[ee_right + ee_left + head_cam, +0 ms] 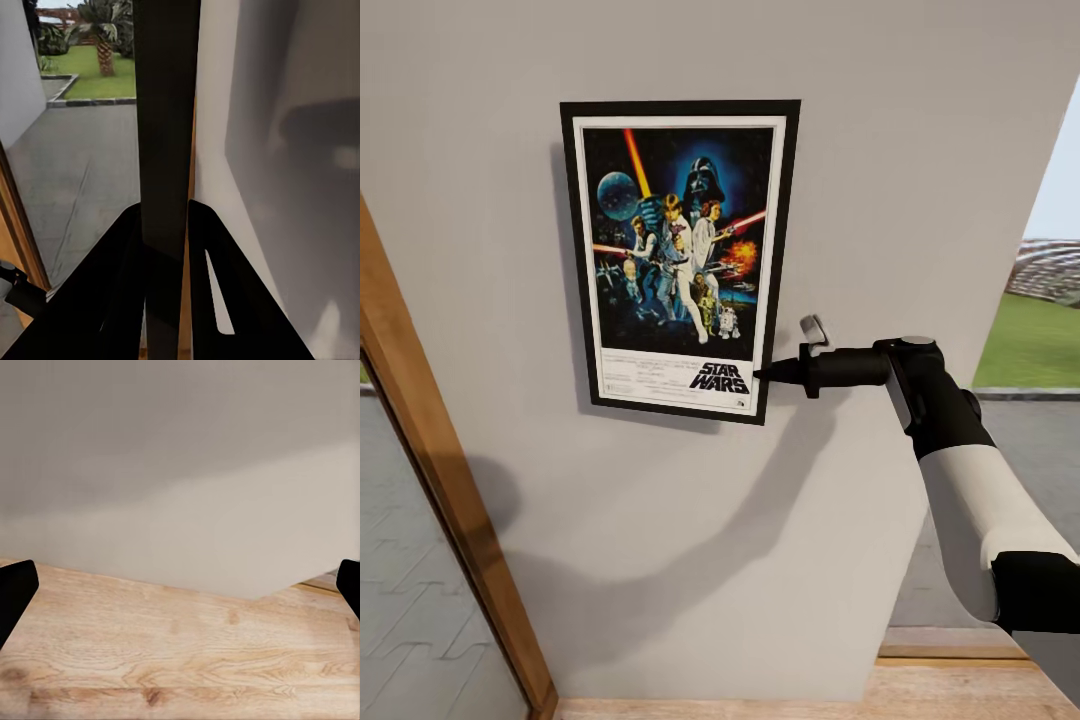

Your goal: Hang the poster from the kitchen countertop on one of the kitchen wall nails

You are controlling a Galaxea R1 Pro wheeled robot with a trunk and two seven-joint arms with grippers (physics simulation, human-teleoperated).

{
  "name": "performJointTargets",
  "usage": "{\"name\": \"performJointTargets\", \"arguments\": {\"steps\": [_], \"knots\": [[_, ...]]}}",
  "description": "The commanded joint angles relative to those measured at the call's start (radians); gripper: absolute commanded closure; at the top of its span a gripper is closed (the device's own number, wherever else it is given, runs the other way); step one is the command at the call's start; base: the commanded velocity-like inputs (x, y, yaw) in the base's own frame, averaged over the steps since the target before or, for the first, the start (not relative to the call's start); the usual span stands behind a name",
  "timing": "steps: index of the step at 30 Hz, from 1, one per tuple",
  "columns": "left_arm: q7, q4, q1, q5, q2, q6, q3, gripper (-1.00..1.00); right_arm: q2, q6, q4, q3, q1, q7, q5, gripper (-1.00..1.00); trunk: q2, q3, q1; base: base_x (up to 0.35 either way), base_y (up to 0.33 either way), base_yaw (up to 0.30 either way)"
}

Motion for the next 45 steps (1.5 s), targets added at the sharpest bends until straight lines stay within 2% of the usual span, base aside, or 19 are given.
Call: {"name": "performJointTargets", "arguments": {"steps": [1,31,45], "knots": [[-0.003,0.001,0.000,-0.007,0.000,-0.005,0.008,-1.00,0.000,0.013,-0.001,0.000,0.000,0.005,0.004,1.00,-0.001,0.000,0.000,0.004,0.023,0.000],[-0.003,0.001,0.000,-0.007,0.000,-0.005,0.008,-1.00,-0.002,0.013,-0.001,0.000,0.000,0.005,0.005,1.00,-0.001,0.000,0.000,0.001,0.004,0.000],[-0.003,0.001,0.000,-0.007,0.000,-0.005,0.008,-1.00,-0.002,0.013,0.000,0.000,0.000,0.005,0.005,1.00,-0.001,0.000,0.000,0.075,0.000,0.000]]}}
